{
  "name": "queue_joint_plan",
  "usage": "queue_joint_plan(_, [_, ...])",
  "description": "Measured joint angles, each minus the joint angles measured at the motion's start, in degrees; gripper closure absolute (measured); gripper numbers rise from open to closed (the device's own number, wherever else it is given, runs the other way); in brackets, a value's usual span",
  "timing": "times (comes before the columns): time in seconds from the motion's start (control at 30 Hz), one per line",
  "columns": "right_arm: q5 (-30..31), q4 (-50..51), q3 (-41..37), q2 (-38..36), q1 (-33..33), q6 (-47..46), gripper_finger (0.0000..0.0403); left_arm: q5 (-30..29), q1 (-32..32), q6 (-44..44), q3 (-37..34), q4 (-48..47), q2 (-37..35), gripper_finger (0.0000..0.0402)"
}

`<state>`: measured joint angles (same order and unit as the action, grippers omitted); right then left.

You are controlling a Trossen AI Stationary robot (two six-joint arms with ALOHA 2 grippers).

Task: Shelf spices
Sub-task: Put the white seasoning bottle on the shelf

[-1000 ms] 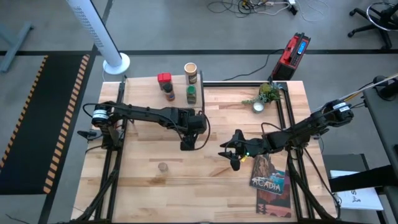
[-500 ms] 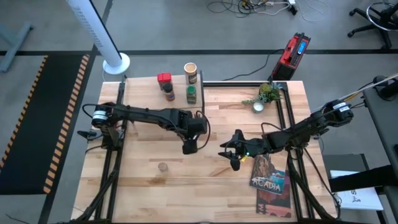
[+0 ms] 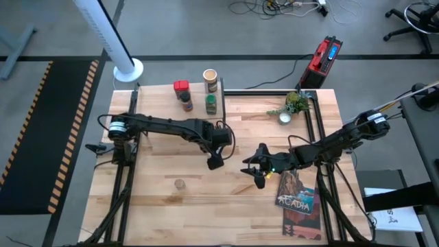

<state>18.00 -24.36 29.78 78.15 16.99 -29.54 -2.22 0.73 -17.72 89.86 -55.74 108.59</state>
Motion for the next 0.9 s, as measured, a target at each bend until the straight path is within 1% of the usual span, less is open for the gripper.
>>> queue_joint_plan(0.13, [-0.47, -0.02, 0.0, 0.0, 0.0, -0.04, 0.0222, -0.04, 0.58, 0.04, 0.0, -0.94, 3.46, 0.0086])
queue_joint_plan(0.23, [-0.49, 0.04, 0.0, 0.0, 0.0, -0.04, 0.0222, -0.07, 0.93, 1.64, -0.04, -1.83, 5.94, 0.0095])
queue_joint_plan(0.37, [-0.49, 0.02, 0.0, 0.0, 0.0, 0.01, 0.0222, -0.17, 0.78, 9.96, -0.04, -3.56, 7.25, 0.0122])
queue_joint_plan(0.7, [-0.51, 0.13, 0.0, 0.0, 0.0, 0.16, 0.0222, 0.2, 0.57, 26.59, -0.04, -4.07, 6.48, 0.0197])
queue_joint_plan(0.8, [-0.51, 0.19, 0.0, 0.0, 0.0, 0.16, 0.0222, 0.22, 0.55, 31.75, -0.04, -4.31, 6.45, 0.0206])
queue_joint_plan(0.9, [-0.51, 0.36, 0.0, 0.0, 0.0, 0.18, 0.0222, 0.03, 0.41, 38.54, -0.04, -4.31, 6.43, 0.0199])
